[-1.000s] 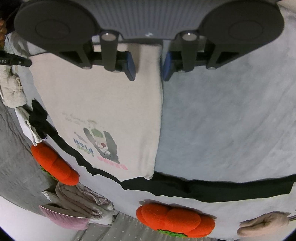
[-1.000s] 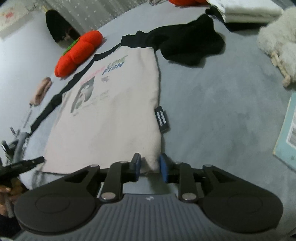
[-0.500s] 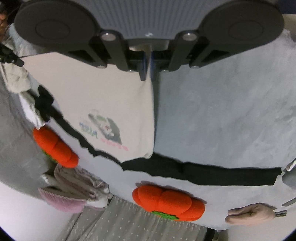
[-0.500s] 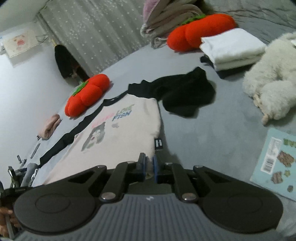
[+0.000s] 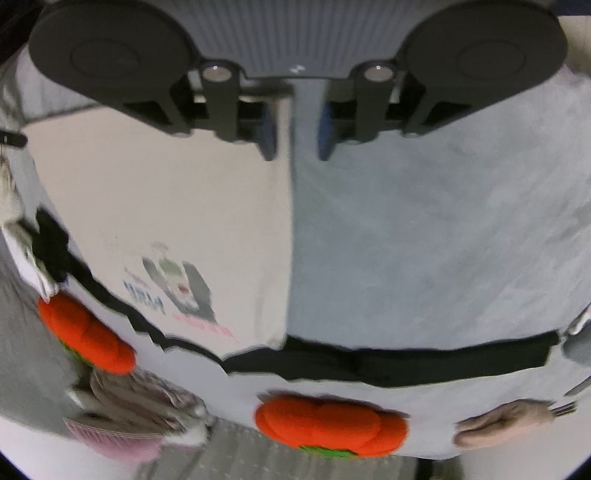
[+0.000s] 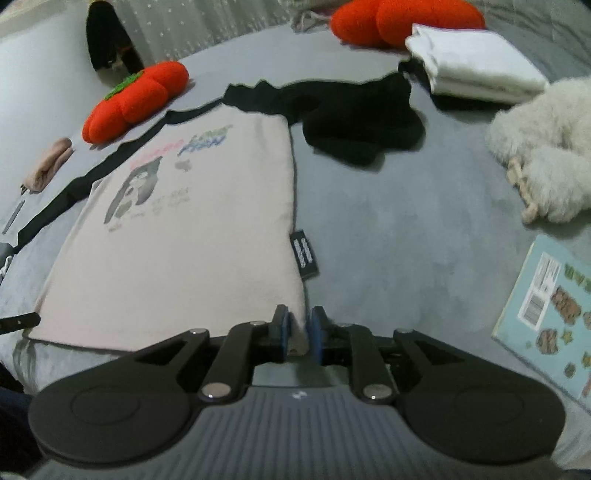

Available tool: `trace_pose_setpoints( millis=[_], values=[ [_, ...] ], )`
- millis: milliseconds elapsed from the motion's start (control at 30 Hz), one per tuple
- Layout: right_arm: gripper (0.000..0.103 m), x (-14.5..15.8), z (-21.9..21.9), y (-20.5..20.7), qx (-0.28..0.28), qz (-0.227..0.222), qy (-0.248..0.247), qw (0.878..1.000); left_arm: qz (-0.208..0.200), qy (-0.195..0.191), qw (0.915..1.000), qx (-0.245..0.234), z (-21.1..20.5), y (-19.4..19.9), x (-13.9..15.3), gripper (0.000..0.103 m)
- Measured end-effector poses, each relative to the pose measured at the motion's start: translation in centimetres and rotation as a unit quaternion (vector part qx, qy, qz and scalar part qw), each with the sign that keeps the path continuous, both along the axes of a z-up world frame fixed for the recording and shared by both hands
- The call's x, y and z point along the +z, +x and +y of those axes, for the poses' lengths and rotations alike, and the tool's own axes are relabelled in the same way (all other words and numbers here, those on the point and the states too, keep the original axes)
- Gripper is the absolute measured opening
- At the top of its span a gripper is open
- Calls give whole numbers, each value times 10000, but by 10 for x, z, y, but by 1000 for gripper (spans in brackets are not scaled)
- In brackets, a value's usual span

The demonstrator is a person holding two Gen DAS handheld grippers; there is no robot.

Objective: Fold clothes

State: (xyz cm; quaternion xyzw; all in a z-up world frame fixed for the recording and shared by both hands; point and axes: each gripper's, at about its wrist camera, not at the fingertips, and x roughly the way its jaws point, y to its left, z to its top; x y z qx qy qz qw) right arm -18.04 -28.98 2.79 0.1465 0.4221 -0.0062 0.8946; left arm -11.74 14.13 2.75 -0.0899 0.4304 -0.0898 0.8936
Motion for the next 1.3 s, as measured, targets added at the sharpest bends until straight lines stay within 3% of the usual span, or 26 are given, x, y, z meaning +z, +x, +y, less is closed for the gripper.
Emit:
trace_pose_setpoints(
  millis=[100, 267, 433, 600, 833, 1300],
  values=[
    [19, 6, -10, -1, -240, -160, 58, 9996, -185, 71, 9992, 342, 14, 7, 8, 28],
    [19, 11, -17, 6, -418, -258, -5, 9988, -235, -102, 9991, 331, 7, 32, 19, 29],
    [19, 12, -3, 29, -91, -295, -376, 9988, -453, 252, 9986, -30, -33, 51, 24, 32],
    [19, 9, 14, 59, 414, -349, -791, 9954, -290, 302, 9987, -296, -62, 78, 19, 32],
    [20, -17, 39, 107, 1002, -80, -1142, 9884, -342, 532, 9972, -411, -93, 120, 12, 32],
    [20, -21, 48, 153, 1140, -338, -1559, 9806, -373, 772, 9958, -330, -105, 190, -5, 34]
  ],
)
